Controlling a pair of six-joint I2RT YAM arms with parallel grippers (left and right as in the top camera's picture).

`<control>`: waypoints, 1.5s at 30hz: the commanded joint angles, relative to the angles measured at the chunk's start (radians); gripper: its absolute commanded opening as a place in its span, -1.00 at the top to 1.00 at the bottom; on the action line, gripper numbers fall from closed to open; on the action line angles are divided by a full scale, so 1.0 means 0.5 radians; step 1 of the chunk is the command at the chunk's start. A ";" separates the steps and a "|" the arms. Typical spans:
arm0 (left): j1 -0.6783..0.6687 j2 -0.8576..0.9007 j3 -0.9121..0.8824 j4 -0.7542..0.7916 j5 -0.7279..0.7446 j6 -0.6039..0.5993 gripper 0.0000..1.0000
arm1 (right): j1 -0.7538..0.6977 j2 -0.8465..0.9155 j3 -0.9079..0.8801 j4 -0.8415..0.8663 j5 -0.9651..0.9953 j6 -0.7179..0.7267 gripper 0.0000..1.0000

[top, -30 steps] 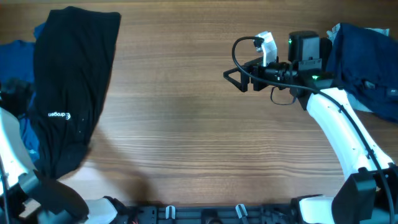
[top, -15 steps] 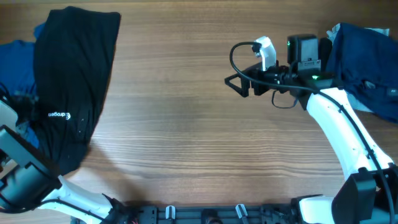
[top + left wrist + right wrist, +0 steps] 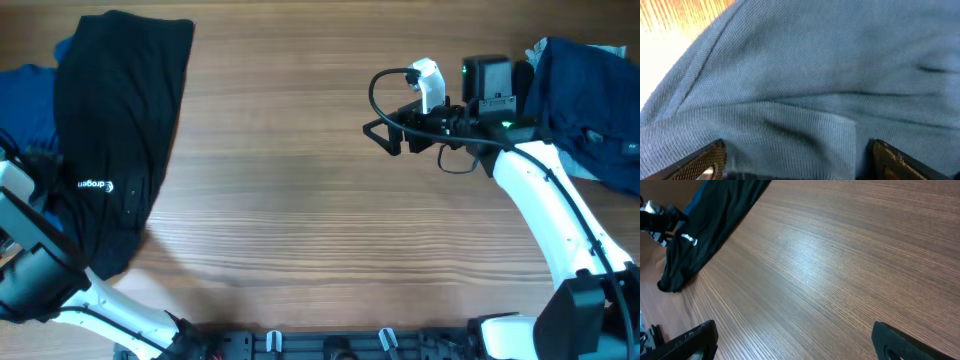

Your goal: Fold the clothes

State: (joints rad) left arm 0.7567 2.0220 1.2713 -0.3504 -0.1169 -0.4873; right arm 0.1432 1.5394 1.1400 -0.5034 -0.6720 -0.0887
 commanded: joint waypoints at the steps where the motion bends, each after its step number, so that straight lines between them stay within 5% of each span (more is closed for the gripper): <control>1: 0.055 0.080 0.008 0.023 -0.047 0.016 -0.76 | 0.009 0.034 0.034 -0.013 0.014 -0.032 -0.98; 3: 0.070 0.080 0.008 0.037 -0.047 0.017 -0.51 | 0.009 0.034 0.034 -0.018 0.014 -0.032 -0.98; 6: 0.095 0.080 0.008 0.036 -0.047 0.016 0.51 | 0.009 0.034 0.034 -0.019 0.014 -0.031 -0.98; 9: 0.105 0.080 0.008 0.027 -0.045 0.016 0.92 | 0.009 0.034 0.034 -0.013 0.014 -0.031 -0.97; 16: 0.105 0.006 0.018 0.005 0.230 0.014 0.92 | 0.008 0.034 0.034 0.021 0.014 -0.031 -0.97; 23: 0.066 -0.436 0.157 -0.018 0.504 -0.037 0.92 | 0.008 0.034 0.034 0.050 0.013 -0.027 -0.97; 28: -0.050 -0.844 0.292 -0.015 0.465 -0.026 0.92 | 0.008 0.034 0.034 0.046 -0.004 -0.016 -0.97; 33: -0.235 -1.215 0.528 -0.010 0.452 0.230 0.92 | 0.008 0.034 0.034 0.040 -0.063 0.024 -0.96; 45: -0.641 -1.525 0.871 -0.006 0.591 0.252 0.92 | 0.008 -0.034 0.075 0.044 -0.070 0.027 -0.80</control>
State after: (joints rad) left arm 0.5106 1.2911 1.6718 -0.3656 0.1268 -0.3897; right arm 0.1432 1.5394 1.1400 -0.4858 -0.6800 -0.0795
